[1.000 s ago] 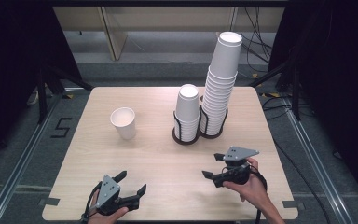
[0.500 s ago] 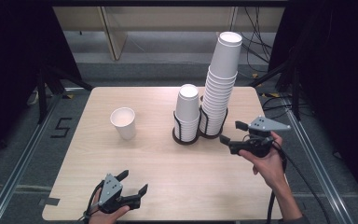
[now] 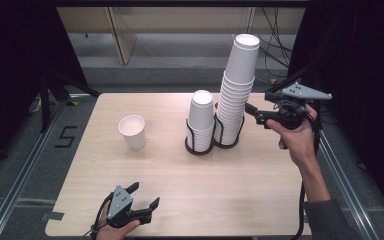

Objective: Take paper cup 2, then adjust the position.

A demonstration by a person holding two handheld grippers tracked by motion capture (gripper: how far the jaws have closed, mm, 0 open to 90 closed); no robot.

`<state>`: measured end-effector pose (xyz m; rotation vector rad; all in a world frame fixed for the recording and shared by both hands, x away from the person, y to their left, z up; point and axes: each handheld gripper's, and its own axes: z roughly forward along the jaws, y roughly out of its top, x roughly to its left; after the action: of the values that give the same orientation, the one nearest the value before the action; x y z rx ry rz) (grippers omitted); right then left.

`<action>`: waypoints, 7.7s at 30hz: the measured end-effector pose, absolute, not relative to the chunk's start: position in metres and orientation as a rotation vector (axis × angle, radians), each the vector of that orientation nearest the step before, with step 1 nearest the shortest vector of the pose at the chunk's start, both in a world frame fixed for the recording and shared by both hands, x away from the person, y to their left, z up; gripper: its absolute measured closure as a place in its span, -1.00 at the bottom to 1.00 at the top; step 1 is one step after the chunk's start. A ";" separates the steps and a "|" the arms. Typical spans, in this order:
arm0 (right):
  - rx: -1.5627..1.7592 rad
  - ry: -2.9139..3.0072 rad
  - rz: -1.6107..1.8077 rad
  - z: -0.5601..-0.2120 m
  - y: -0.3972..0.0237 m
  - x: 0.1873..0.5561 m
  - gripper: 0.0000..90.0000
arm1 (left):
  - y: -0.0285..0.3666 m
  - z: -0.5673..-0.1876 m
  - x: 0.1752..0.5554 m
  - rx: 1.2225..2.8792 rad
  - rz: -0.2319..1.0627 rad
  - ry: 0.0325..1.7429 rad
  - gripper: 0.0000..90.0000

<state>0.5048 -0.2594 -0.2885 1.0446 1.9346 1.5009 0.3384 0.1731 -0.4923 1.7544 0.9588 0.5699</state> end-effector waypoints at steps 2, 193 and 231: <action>1.030 1.919 1.493 -0.280 -0.257 0.512 -0.65 | 0.173 -0.493 0.339 1.745 0.564 0.952 -0.68; 0.701 2.346 1.611 -0.433 -0.076 0.427 -0.58 | 0.150 -0.494 0.353 1.693 0.487 0.752 -0.68; 0.672 2.397 1.765 -0.439 -0.051 0.413 -0.56 | 0.136 -0.500 0.362 1.652 0.468 0.765 -1.00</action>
<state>0.4129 -0.0512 -0.4394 0.6716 2.3967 1.7650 0.3619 0.1358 -0.5002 1.6523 0.7647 0.4676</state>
